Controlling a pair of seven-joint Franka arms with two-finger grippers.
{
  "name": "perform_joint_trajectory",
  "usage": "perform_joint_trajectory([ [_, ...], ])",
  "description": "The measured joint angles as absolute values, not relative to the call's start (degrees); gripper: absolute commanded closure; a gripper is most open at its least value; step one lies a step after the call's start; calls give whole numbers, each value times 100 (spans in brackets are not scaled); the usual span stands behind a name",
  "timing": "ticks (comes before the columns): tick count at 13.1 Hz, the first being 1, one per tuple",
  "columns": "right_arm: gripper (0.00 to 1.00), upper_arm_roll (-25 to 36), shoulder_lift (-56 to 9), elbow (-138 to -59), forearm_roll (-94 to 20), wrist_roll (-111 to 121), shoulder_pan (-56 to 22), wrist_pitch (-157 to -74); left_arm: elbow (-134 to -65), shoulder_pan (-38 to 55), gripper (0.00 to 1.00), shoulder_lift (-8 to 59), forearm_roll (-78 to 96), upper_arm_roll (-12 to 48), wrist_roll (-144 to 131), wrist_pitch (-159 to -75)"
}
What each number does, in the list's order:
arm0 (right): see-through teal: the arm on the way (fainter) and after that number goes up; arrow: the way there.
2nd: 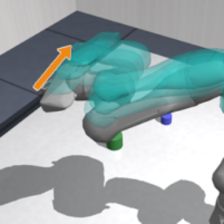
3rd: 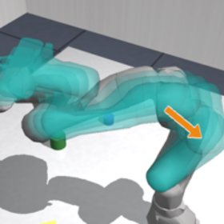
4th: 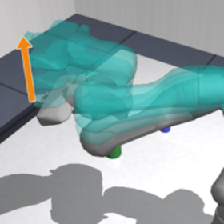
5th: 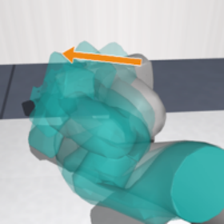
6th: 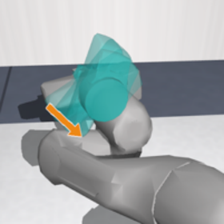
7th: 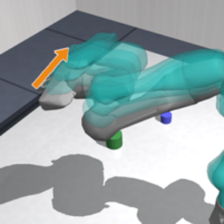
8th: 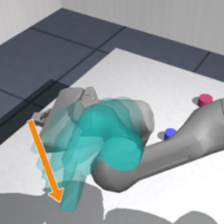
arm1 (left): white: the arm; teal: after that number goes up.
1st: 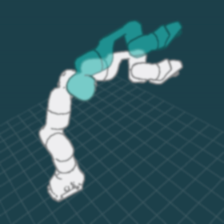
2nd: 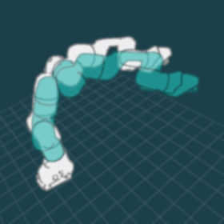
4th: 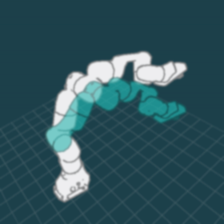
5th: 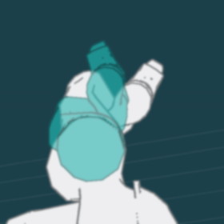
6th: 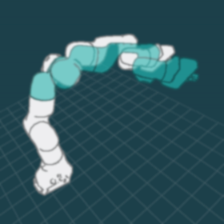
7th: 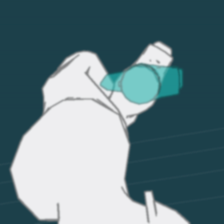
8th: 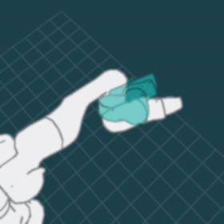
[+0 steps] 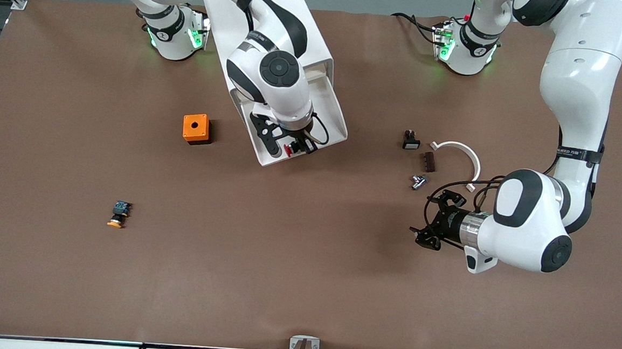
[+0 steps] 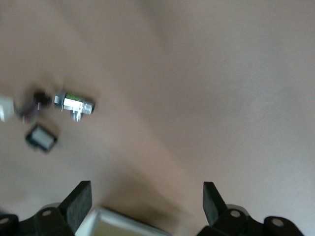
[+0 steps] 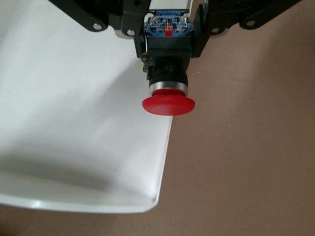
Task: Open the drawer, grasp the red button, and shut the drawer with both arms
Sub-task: 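Lift the red button out with the right gripper while the left gripper withdraws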
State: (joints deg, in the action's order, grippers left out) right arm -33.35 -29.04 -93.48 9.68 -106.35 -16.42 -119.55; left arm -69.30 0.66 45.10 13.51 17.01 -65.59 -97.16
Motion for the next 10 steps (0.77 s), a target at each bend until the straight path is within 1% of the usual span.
perform_joint_trajectory([
  [2,92,-3527,-2880,-9197,991,-9993,-1315,-11589,-6961,181,1,4519,880,1703,-6047,-9778],
  [5,92,-3568,-2823,-8910,1008,-8525,-885,-10941,-7031,659,0,4563,47,1709,-5720,-10114],
  [7,92,-3559,-2785,-8850,1018,-7494,-548,-10757,-7059,1031,0,4598,-131,1704,-5441,-10212],
  [10,92,-3512,-2784,-8846,1033,-5780,108,-10724,-7066,1433,0,4624,-153,1717,-5280,-10287],
])
